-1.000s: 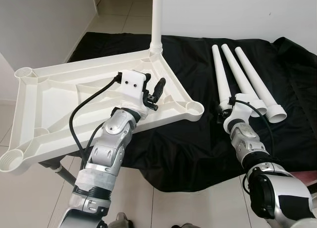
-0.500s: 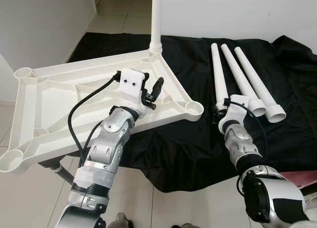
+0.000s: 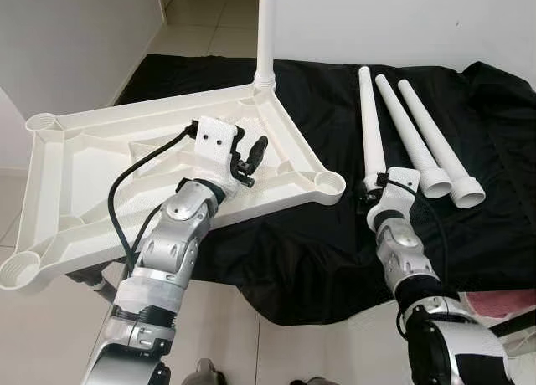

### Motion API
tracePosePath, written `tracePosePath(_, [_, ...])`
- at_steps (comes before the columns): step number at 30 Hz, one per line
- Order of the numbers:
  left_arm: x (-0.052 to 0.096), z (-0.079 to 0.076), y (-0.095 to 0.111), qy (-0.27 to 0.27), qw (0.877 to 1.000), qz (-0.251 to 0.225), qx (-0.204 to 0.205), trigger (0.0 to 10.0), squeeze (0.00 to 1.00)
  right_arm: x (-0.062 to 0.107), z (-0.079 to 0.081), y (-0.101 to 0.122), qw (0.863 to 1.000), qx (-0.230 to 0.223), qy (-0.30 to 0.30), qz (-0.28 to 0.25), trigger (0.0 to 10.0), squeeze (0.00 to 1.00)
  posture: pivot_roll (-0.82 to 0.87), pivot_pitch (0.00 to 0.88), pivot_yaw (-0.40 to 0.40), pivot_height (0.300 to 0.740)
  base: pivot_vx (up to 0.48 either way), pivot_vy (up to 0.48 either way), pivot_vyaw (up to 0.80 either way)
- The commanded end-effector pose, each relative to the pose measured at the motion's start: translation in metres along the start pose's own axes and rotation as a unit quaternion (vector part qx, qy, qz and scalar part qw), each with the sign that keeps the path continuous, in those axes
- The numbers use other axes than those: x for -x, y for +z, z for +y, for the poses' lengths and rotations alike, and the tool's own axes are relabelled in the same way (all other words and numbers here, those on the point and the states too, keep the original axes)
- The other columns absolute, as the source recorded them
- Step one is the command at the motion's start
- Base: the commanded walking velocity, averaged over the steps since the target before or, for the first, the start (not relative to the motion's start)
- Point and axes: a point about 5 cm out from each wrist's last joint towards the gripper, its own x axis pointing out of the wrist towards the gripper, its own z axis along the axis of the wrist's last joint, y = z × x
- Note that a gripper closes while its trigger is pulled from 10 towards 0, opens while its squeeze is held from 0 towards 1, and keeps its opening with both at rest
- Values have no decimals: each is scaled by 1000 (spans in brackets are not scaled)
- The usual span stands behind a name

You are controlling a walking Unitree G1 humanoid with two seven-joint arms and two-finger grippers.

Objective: Building children table

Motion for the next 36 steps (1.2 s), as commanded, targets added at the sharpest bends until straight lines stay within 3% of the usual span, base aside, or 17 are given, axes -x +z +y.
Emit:
tracePosePath(1, [1,0,-5,3,1000,14,-1,10000,0,0,0,4,1000,0,-1,-16,10000,0,7,42,-22,740,0,0,0])
tracePosePath(6, [1,9,-4,22,1000,9,5,10000,0,1,-6,11,998,38,-26,-37,10000,0,-3,39,-18,740,0,0,0])
tracePosePath(12, [1,8,-5,9,1000,16,2,10000,0,4,-6,19,997,36,-26,-65,10000,0,2,36,-16,740,0,0,0])
tracePosePath(14, [1,7,-5,6,1000,16,-3,10000,0,6,-3,22,996,31,-13,-84,10000,0,4,34,-16,740,0,0,0])
tracePosePath(16, [0,6,-5,5,1000,15,-6,10000,0,12,3,37,988,5,13,-152,10000,0,8,30,-18,740,0,0,0])
tracePosePath(23, [-2,2,0,-27,1000,-2,-12,10000,0,17,9,52,977,-27,41,-207,10000,0,19,16,-26,740,0,0,0])
tracePosePath(24, [-2,1,-3,-41,999,7,-31,10000,0,21,12,58,969,-35,63,-234,10000,0,20,14,-27,740,0,0,0])
tracePosePath(27, [-3,-2,-6,-64,997,19,-29,10000,0,27,15,63,959,-43,77,-268,10000,0,25,9,-29,740,0,0,0])
tracePosePath(32, [-4,-6,-7,-82,996,27,-12,10000,0,31,16,65,955,-54,78,-283,10000,0,25,9,-29,740,0,0,0])
tracePosePath(34, [-4,-7,-11,-89,995,46,-29,10000,0,33,18,66,951,-63,84,-290,10000,0,27,3,-27,740,0,0,0])
tracePosePath(35, [-5,-3,-21,-86,992,77,-42,10000,0,40,27,72,938,-92,121,-313,10000,0,21,0,-23,740,0,0,0])
tracePosePath(36, [-5,-3,-21,-86,992,77,-42,10000,0,40,27,72,938,-92,121,-313,10000,0,21,0,-23,740,0,0,0])
